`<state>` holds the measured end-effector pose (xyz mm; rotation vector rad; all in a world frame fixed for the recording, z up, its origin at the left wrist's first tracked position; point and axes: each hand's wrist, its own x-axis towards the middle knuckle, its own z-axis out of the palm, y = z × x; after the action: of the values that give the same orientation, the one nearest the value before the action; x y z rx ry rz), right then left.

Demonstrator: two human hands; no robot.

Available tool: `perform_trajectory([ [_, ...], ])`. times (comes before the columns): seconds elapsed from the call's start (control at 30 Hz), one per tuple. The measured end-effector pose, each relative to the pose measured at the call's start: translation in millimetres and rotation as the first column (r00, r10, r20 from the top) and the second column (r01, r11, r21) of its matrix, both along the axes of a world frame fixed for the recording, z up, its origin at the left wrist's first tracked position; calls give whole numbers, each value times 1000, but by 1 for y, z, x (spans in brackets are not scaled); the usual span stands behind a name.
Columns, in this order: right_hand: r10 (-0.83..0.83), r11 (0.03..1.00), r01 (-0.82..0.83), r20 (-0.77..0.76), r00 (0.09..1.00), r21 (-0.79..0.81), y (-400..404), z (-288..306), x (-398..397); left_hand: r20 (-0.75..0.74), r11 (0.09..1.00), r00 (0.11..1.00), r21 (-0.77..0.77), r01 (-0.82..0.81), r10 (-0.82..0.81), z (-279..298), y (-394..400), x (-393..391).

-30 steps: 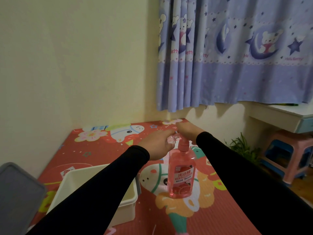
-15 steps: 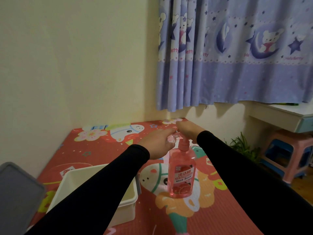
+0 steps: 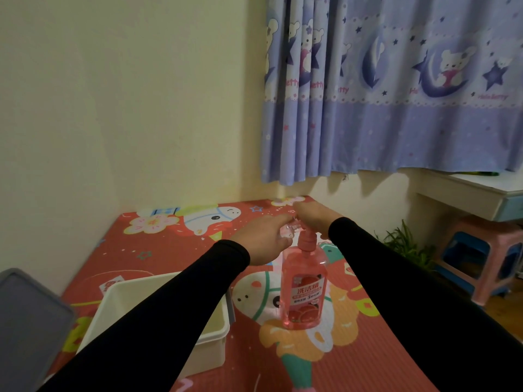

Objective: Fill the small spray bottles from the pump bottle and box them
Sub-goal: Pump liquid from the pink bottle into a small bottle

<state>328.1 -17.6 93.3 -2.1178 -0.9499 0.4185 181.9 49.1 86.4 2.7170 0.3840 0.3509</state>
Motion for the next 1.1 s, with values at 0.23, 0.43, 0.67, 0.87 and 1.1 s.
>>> perform_trajectory([
  [0.23,-44,999,45,-66,997,18,1,-15,-3,-32,1000,999,-12,-20,20,-12,-1,0],
  [0.43,-31,998,36,-81,996,56,-4,0,-6,-23,1000,1000,-24,1,-1,0,-3,-1],
  [0.67,-17,1000,18,-75,997,15,-2,-12,-4,-21,1000,1000,-29,0,0,-10,-3,-2],
  [0.87,-46,999,47,-99,994,12,-5,-7,-6,-50,1000,999,-23,-7,6,-8,-1,1],
  [1.1,-52,999,52,-13,999,-6,-4,-1,-5,-12,1000,1000,-14,19,-19,-1,-2,-1],
])
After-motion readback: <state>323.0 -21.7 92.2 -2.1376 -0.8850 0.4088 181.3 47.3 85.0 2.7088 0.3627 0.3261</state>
